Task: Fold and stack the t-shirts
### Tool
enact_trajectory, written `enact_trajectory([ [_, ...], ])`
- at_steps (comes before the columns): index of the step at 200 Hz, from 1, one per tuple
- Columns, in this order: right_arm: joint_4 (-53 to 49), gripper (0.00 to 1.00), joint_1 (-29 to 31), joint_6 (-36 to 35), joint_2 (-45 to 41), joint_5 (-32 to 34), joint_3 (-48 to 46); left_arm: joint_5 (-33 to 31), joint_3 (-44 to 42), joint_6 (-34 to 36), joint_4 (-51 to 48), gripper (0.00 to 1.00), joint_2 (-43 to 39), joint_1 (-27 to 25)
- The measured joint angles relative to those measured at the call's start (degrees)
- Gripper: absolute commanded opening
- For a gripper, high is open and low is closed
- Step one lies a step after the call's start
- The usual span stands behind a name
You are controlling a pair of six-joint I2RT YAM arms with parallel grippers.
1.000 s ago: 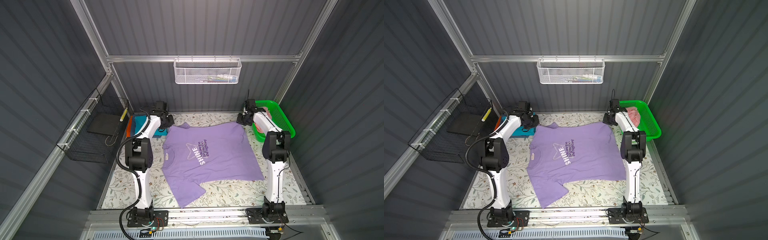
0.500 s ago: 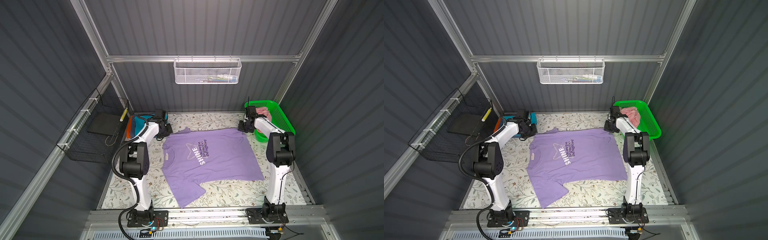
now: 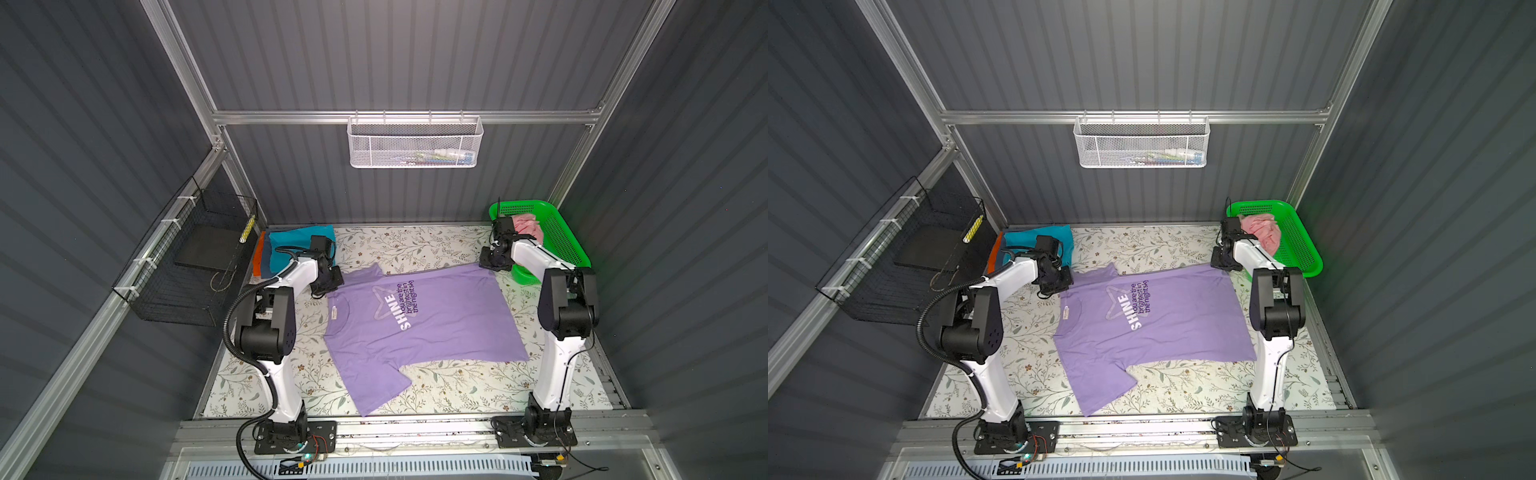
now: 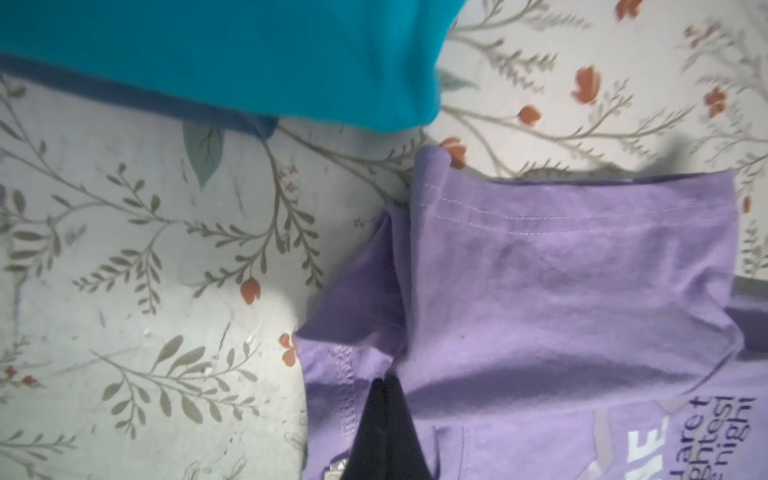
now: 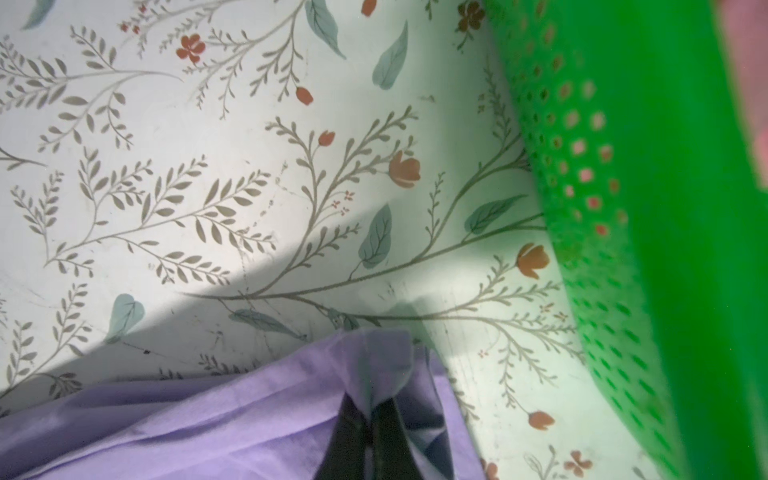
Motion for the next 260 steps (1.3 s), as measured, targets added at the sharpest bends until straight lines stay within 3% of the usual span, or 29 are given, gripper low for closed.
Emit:
enact_trajectory([
  [8,0.07,0.05,0.0,0.0,-0.28,-0.02,-0.7,0.02,-0.76,-0.02,0.02,0.0,0.0,0.0],
  [19,0.15,0.19,0.0,0.0,-0.85,-0.26,-1.92,0.02,-1.81,-0.02,0.11,0.0,0.0,0.0],
  [37,0.44,0.29,0.0,0.33,-1.6,-0.59,-3.56,0.02,-2.54,-0.04,0.24,0.02,0.0,0.0],
  [93,1.27,0.37,0.0,1.44,-6.54,-1.84,-7.8,-1.03,-2.73,-0.72,-0.2,0.28,-2.14,0.26],
  [144,1.36,0.37,1.01,1.55,-16.26,-1.53,-10.05,-9.62,1.38,-0.35,-4.72,0.39,-10.12,-2.95],
  [166,1.64,0.24,2.01,1.97,-19.26,-1.46,-10.54,-13.29,7.37,0.57,-5.92,0.45,-8.66,-7.37],
  [184,1.73,0.16,2.58,1.7,-19.56,-1.53,-10.56,-15.04,12.98,1.51,-6.36,0.55,-4.13,-10.86],
  [207,1.64,0.15,2.93,2.19,-18.4,-2.03,-10.97,-16.39,19.93,2.29,-6.99,0.7,4.24,-14.34],
  [260,1.38,0.16,2.95,2.51,-15.32,-3.58,-12.98,-20.76,33.35,5.46,-10.47,0.85,20.33,-18.62],
])
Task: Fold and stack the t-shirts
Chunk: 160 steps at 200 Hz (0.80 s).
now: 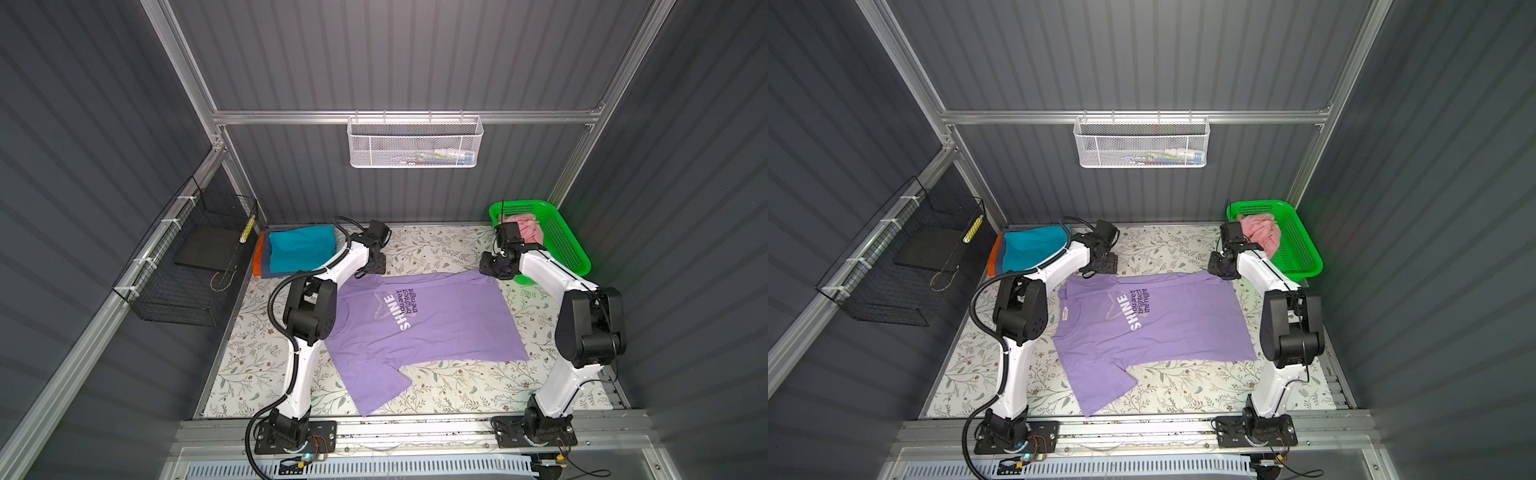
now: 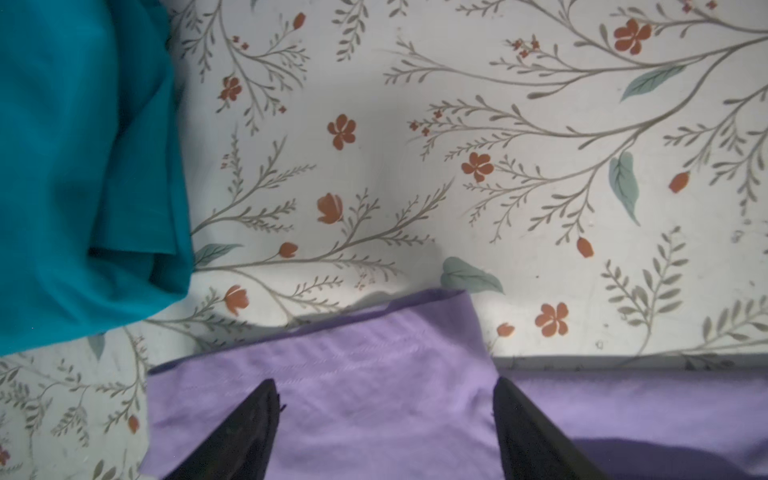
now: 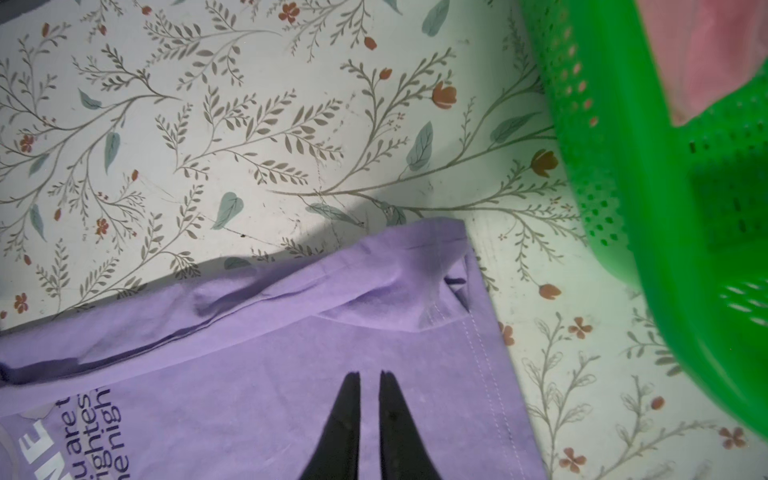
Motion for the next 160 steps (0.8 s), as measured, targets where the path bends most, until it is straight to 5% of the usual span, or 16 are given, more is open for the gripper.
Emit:
enact_trajectory([
  [44,0.35,0.17,0.0,0.11,0.15,-1.2,0.02,-3.34,4.02,0.63,-1.62,0.85,5.18,-1.49],
  [56,0.46,0.17,0.0,0.13,0.26,-1.64,0.02,-3.96,5.27,0.63,-2.05,0.79,6.36,-1.73],
  [85,1.18,0.17,0.0,0.42,1.27,-2.73,0.02,-5.16,8.81,0.02,-3.15,0.25,9.57,-1.75],
  [108,1.25,0.17,0.0,0.55,1.99,-3.23,0.0,-6.16,9.31,-0.31,-4.35,0.02,10.12,-1.77],
  [160,2.64,0.16,0.0,1.68,1.97,-5.38,-0.48,-10.43,5.14,-3.1,-6.38,0.0,6.91,-3.28],
])
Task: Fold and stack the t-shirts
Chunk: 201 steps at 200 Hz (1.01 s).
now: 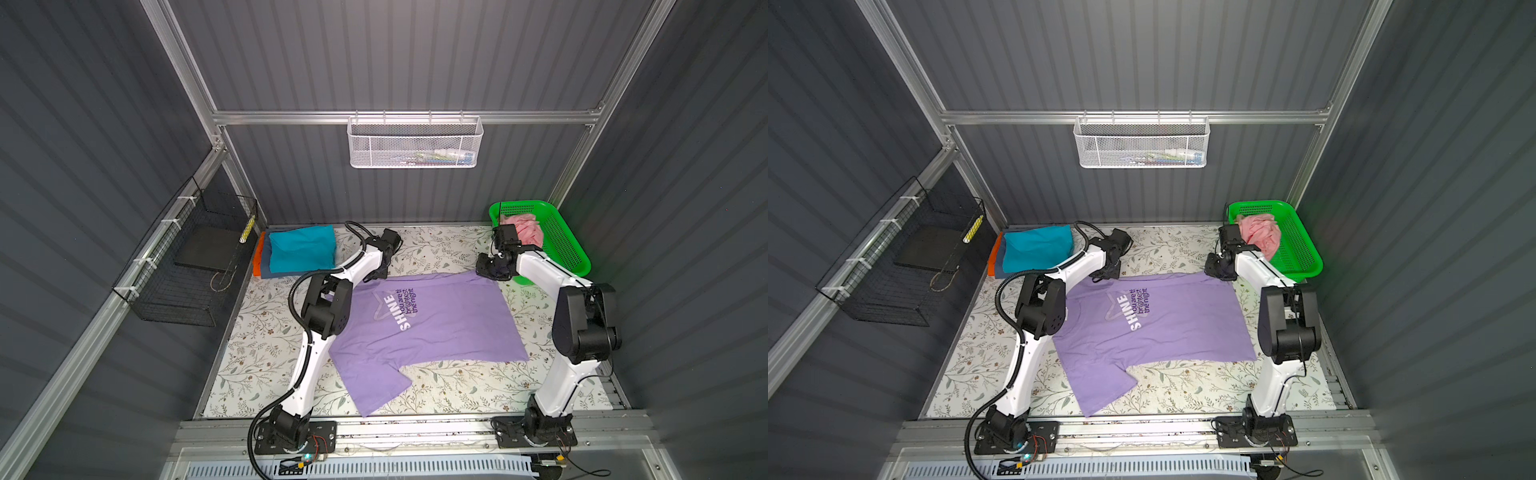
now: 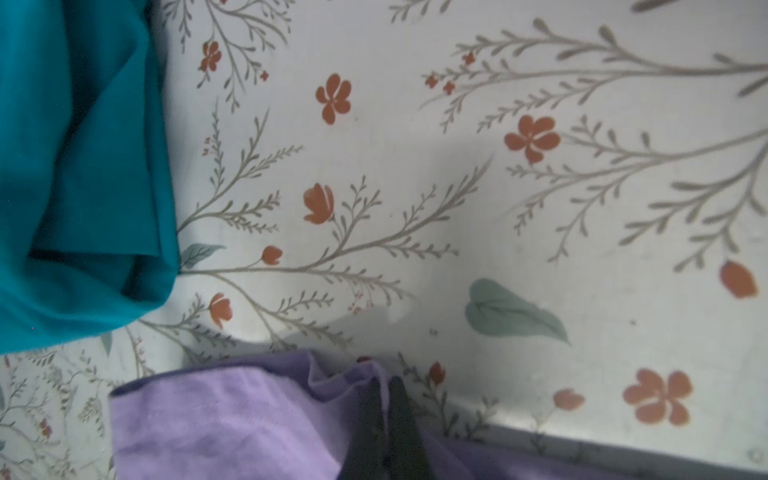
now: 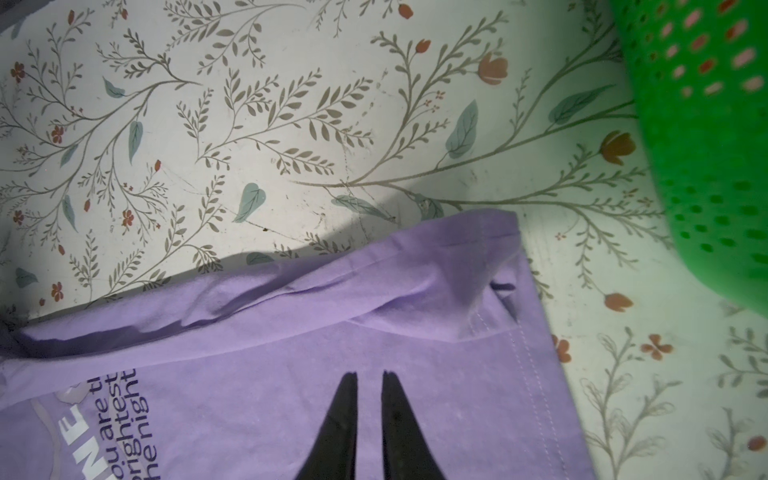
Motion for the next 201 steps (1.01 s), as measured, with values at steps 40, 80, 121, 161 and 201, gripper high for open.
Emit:
enact_trajectory([
  [40,0.87,0.17,0.31,1.03,-1.22,-1.77,-2.27,-3.78,-7.82,-3.21,-1.79,0.0,-7.54,-6.27],
  [80,0.9,0.17,0.59,1.03,-4.5,-2.03,-3.63,-6.36,-14.56,-9.25,-3.96,0.0,-10.86,-12.2],
  [121,0.92,0.18,0.85,1.01,-7.23,-2.01,-5.25,-6.54,-18.82,-16.2,-7.13,0.11,-10.88,-16.74],
  [161,0.85,0.18,1.25,1.01,-8.48,-2.01,-7.5,-7.39,-23.06,-20.94,-8.31,0.58,-11.65,-18.82],
  [201,0.74,0.18,1.6,0.96,-8.7,-1.81,-7.78,-8.39,-24.3,-21.77,-8.83,0.72,-17.55,-19.1],
])
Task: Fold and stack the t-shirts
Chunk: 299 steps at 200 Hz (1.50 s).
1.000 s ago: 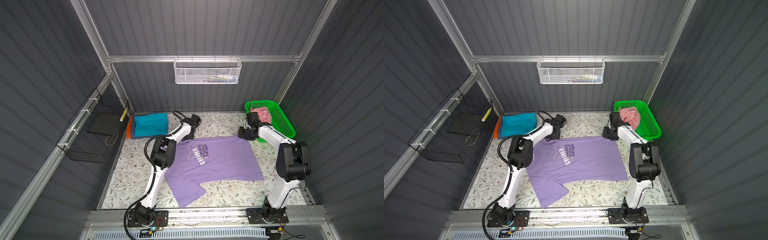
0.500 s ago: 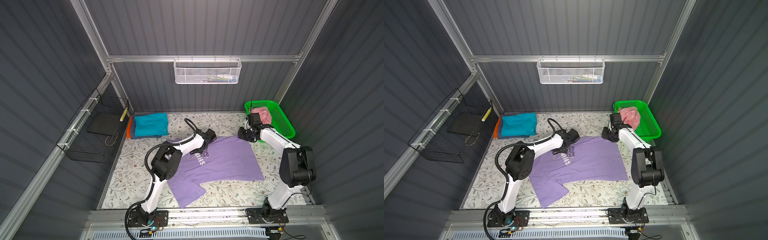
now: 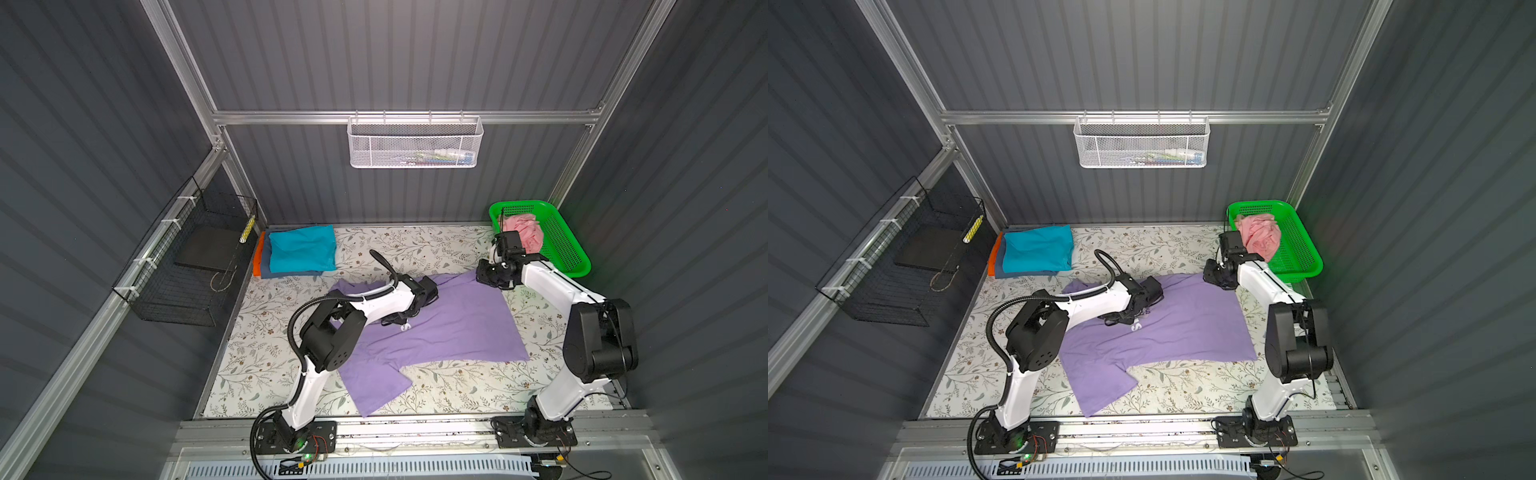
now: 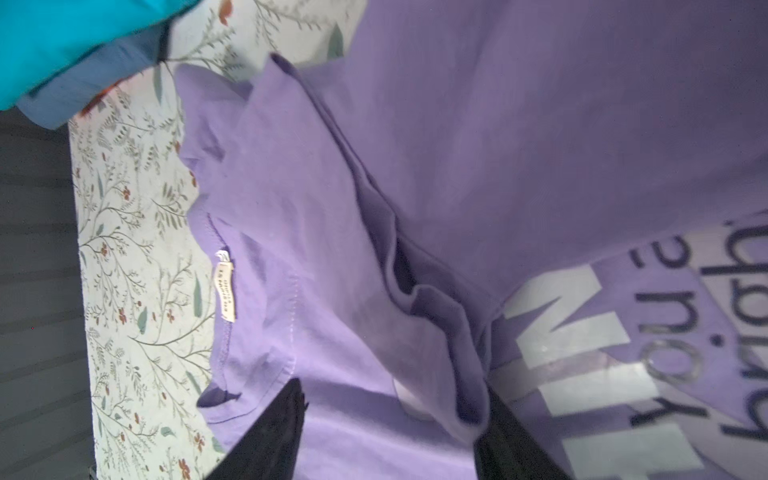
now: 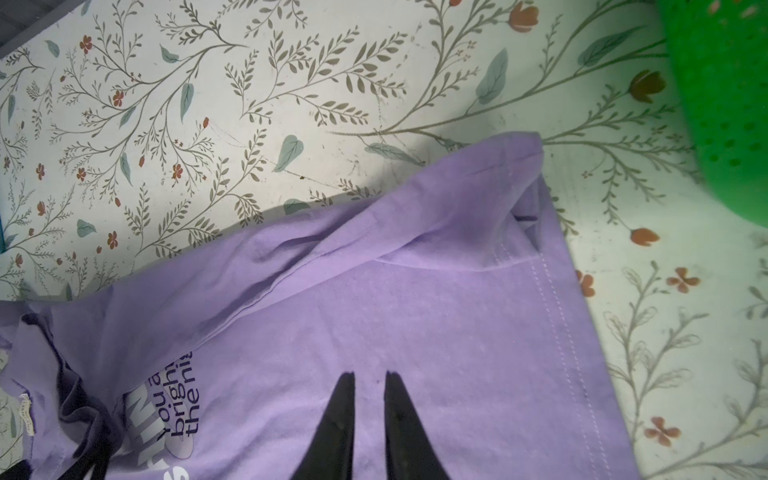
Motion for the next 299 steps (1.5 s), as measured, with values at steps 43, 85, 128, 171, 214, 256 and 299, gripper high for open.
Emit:
enact_trajectory([
  [43,0.04,0.18,0.33,-1.01,-1.6,0.39,-1.31,-1.88,7.06,5.64,2.64,0.7,-3.5,3.58],
  [85,2.49,0.18,0.33,-2.23,-6.99,0.92,-8.13,3.69,8.07,10.29,8.35,0.54,2.64,12.79],
  [128,7.23,0.19,0.33,-3.28,-10.91,1.33,-12.59,6.29,10.03,13.35,9.18,0.65,7.87,16.87],
  [171,9.42,0.21,0.33,-3.89,-12.35,1.36,-15.74,8.17,11.52,14.53,10.34,0.51,9.79,17.9],
  [214,9.81,0.21,0.33,-4.04,-12.44,1.33,-15.78,9.2,11.37,14.99,11.06,0.0,9.86,18.91],
  [256,9.79,0.21,0.35,-3.96,-12.28,1.25,-15.78,9.22,6.25,14.99,11.58,0.0,6.73,19.23],
  [299,9.75,0.21,0.61,-3.87,-12.2,1.07,-15.78,9.29,-1.73,14.08,12.13,0.0,-4.35,19.23],
])
